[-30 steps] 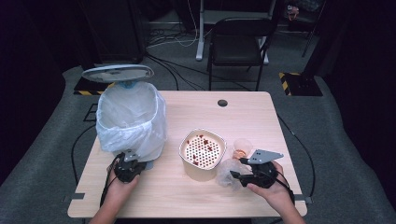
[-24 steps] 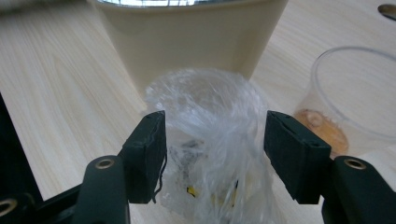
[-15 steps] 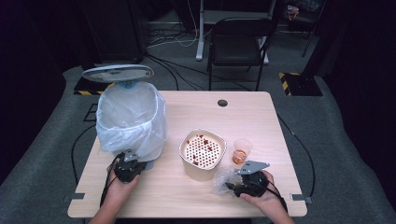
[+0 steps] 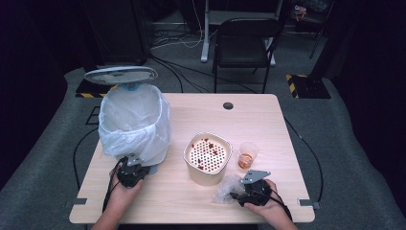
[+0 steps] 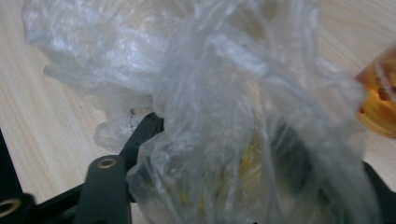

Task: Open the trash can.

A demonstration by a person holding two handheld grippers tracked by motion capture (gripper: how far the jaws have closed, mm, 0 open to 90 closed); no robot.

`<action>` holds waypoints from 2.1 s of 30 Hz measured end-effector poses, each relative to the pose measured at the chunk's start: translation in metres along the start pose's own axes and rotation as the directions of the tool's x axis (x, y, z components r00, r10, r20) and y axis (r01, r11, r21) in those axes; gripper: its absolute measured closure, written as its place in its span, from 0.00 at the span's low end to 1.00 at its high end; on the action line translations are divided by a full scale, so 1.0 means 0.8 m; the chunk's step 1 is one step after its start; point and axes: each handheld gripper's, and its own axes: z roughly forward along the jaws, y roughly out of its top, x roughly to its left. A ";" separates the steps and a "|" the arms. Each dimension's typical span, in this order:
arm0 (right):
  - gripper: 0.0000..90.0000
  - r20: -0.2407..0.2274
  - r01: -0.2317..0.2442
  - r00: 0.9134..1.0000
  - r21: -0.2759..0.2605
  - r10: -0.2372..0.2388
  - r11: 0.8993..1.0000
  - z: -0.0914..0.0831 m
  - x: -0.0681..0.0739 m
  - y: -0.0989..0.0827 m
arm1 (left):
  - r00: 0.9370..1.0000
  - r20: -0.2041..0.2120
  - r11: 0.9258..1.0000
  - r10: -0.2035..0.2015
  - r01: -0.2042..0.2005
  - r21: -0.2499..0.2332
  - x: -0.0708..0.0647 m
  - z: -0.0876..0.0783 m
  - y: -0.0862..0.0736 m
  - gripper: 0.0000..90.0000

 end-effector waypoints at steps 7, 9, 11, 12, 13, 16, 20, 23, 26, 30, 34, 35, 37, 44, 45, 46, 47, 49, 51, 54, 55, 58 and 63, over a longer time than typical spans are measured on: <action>0.76 -0.037 0.017 0.999 0.007 -0.017 1.000 -0.002 -0.001 0.000 | 1.000 0.000 1.000 0.000 0.000 0.000 0.000 0.000 0.000 1.00; 0.80 -0.045 0.021 0.999 0.005 -0.020 1.000 -0.003 0.000 0.001 | 1.000 0.000 1.000 0.000 0.000 0.000 0.000 0.000 0.000 1.00; 0.84 -0.067 0.034 0.997 -0.001 -0.034 0.999 -0.005 0.000 0.003 | 1.000 0.000 1.000 0.000 0.000 0.001 0.000 0.000 0.000 1.00; 0.84 -0.086 0.030 0.996 0.008 -0.030 1.000 -0.007 0.001 0.004 | 1.000 0.000 1.000 0.000 0.000 0.001 0.000 0.000 0.000 1.00; 0.85 -0.086 0.025 0.996 0.002 -0.025 1.000 -0.008 0.002 0.005 | 1.000 0.000 1.000 0.000 0.000 0.001 0.000 0.000 0.000 1.00; 0.85 -0.109 0.048 0.993 -0.004 -0.048 0.999 -0.017 0.003 0.012 | 1.000 -0.004 1.000 -0.002 0.002 -0.002 0.000 0.000 0.000 1.00; 0.86 -0.112 0.043 0.993 -0.030 -0.046 0.999 -0.033 0.004 0.023 | 1.000 -0.004 1.000 -0.002 0.002 -0.002 0.000 0.000 0.000 1.00; 0.86 -0.117 0.052 0.992 -0.032 -0.055 0.998 -0.043 0.004 0.030 | 1.000 -0.002 1.000 -0.003 0.003 0.004 0.000 0.000 0.000 1.00; 0.86 -0.122 0.051 0.991 -0.037 -0.056 0.998 -0.054 0.005 0.039 | 1.000 -0.007 1.000 -0.004 0.004 0.001 -0.001 0.000 0.000 1.00; 0.86 -0.129 0.055 0.990 -0.043 -0.061 0.998 -0.069 0.007 0.053 | 1.000 -0.002 1.000 -0.002 0.002 0.005 0.000 0.000 0.000 1.00; 0.86 -0.137 0.079 0.987 -0.048 -0.084 0.996 -0.087 0.010 0.069 | 1.000 -0.001 1.000 -0.001 0.001 0.002 0.000 0.000 0.000 1.00; 0.86 -0.139 0.082 0.986 -0.054 -0.089 0.995 -0.093 0.009 0.074 | 1.000 -0.002 1.000 -0.002 0.002 0.000 0.000 0.000 0.000 1.00; 0.86 -0.139 0.078 0.987 -0.055 -0.085 0.995 -0.098 0.009 0.078 | 1.000 -0.004 1.000 -0.005 0.005 -0.002 -0.001 0.000 0.000 1.00; 0.86 -0.149 0.081 0.985 -0.081 -0.093 0.993 -0.122 0.002 0.108 | 1.000 0.001 1.000 -0.002 0.002 0.001 0.000 0.000 0.000 1.00; 0.86 -0.149 0.082 0.984 -0.083 -0.094 0.993 -0.123 0.002 0.111 | 1.000 0.000 1.000 0.000 0.000 0.002 0.000 0.000 0.000 1.00; 0.86 -0.155 0.081 0.984 -0.083 -0.093 0.993 -0.124 0.002 0.115 | 1.000 -0.003 1.000 -0.001 0.001 -0.001 0.000 0.000 0.000 1.00; 0.86 -0.161 0.078 0.983 -0.086 -0.091 0.993 -0.125 0.001 0.119 | 1.000 0.001 1.000 0.000 0.000 0.002 0.000 0.000 0.000 1.00; 0.86 -0.173 0.077 0.981 -0.090 -0.092 0.993 -0.127 0.000 0.126 | 1.000 -0.003 1.000 -0.007 0.007 -0.005 -0.001 0.000 0.000 1.00; 0.86 -0.175 0.083 0.980 -0.091 -0.098 0.992 -0.129 0.000 0.133 | 1.000 0.000 1.000 -0.002 0.002 0.000 0.000 0.000 0.000 1.00; 0.86 -0.183 0.086 0.978 -0.095 -0.102 0.992 -0.132 -0.001 0.146 | 1.000 0.001 1.000 -0.001 0.001 0.001 0.000 0.000 0.000 1.00; 0.86 -0.184 0.084 0.978 -0.100 -0.102 0.991 -0.134 -0.001 0.151 | 1.000 -0.002 1.000 -0.003 0.003 -0.002 0.000 0.000 0.000 1.00; 0.86 -0.190 0.094 0.975 -0.113 -0.115 0.989 -0.135 -0.003 0.167 | 1.000 -0.002 1.000 -0.003 0.003 -0.002 0.000 0.000 0.000 1.00; 0.86 -0.196 0.106 0.972 -0.130 -0.130 0.986 -0.132 -0.003 0.193 | 0.998 0.006 0.997 -0.062 0.063 -0.047 -0.005 0.004 -0.001 1.00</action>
